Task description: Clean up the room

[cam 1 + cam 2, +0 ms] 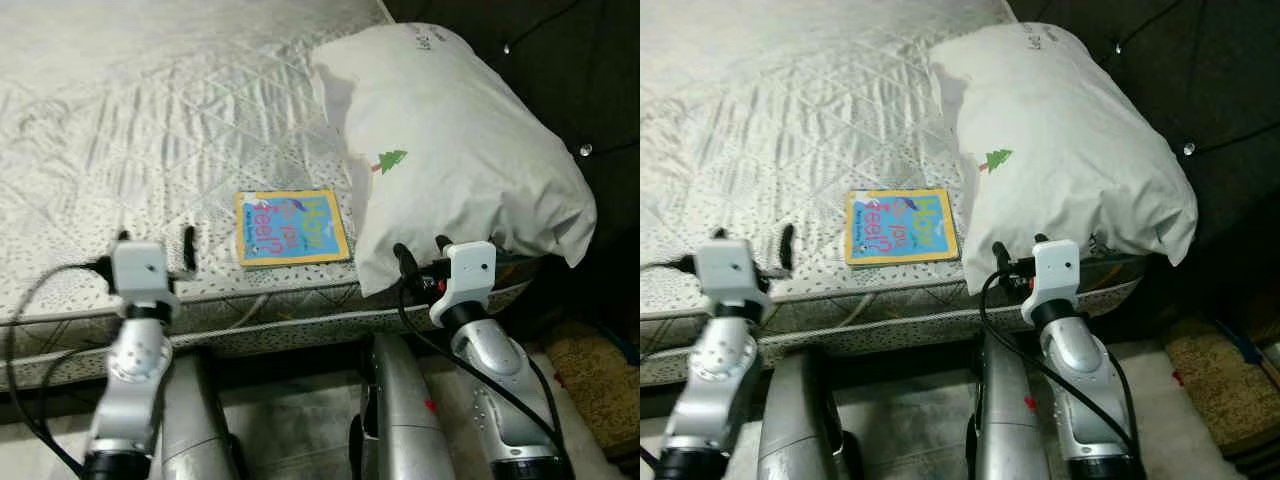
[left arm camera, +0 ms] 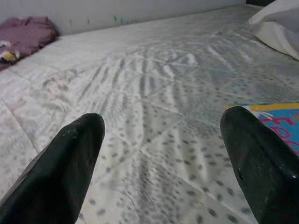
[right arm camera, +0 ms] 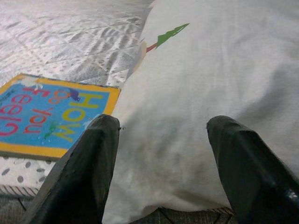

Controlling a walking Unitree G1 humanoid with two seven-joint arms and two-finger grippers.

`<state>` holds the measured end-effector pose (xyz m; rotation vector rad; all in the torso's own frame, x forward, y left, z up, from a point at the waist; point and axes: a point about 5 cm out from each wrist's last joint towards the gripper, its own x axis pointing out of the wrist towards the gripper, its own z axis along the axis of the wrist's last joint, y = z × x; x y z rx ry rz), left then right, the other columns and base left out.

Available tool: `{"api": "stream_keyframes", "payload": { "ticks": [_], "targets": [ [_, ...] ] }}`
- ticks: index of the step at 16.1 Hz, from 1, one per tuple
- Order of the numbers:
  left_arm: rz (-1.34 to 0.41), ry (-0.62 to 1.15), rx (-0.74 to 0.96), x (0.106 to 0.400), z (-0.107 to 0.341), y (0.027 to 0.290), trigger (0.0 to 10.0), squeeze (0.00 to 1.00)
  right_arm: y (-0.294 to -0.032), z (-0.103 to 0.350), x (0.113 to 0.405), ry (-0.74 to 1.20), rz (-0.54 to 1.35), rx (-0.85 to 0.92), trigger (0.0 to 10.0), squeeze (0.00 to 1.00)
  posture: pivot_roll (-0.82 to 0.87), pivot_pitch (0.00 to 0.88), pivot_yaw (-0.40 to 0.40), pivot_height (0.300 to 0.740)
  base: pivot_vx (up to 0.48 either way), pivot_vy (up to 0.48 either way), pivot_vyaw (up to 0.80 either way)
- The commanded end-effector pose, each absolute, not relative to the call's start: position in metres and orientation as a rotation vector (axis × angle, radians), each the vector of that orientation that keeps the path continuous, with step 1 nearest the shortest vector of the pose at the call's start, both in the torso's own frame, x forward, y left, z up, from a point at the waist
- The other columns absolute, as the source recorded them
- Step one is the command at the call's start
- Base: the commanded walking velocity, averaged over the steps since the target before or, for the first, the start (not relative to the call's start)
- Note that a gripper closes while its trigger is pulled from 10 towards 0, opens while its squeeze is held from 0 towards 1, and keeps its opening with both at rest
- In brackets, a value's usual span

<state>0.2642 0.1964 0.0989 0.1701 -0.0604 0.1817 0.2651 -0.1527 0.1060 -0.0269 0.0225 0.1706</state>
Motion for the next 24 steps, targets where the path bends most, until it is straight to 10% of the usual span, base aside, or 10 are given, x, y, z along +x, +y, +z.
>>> {"api": "stream_keyframes", "payload": {
  "ticks": [1, 16, 24],
  "targets": [
    [0.184, -0.046, 0.172, 0.262, 0.096, 0.193, 10.0, 0.00, -0.159, 0.101, 0.265, 0.036, 0.117, -0.009, 10.0, 0.00, -0.02, 0.056, -0.039, 0.574, 0.000, 0.000, 0.00],
    [0.001, 0.112, 0.209, 0.256, 0.069, 0.159, 10.0, 0.00, -0.166, 0.085, 0.270, 0.062, -0.067, 0.053, 10.0, 0.00, -0.02, 0.000, -0.008, 0.740, 0.000, 0.000, 0.00],
    [-0.048, 0.130, 0.219, 0.262, 0.065, 0.151, 10.0, 0.00, -0.172, 0.079, 0.269, 0.073, -0.118, 0.046, 10.0, 0.00, -0.03, 0.000, 0.004, 0.740, 0.000, 0.000, 0.00]
  ]
}}
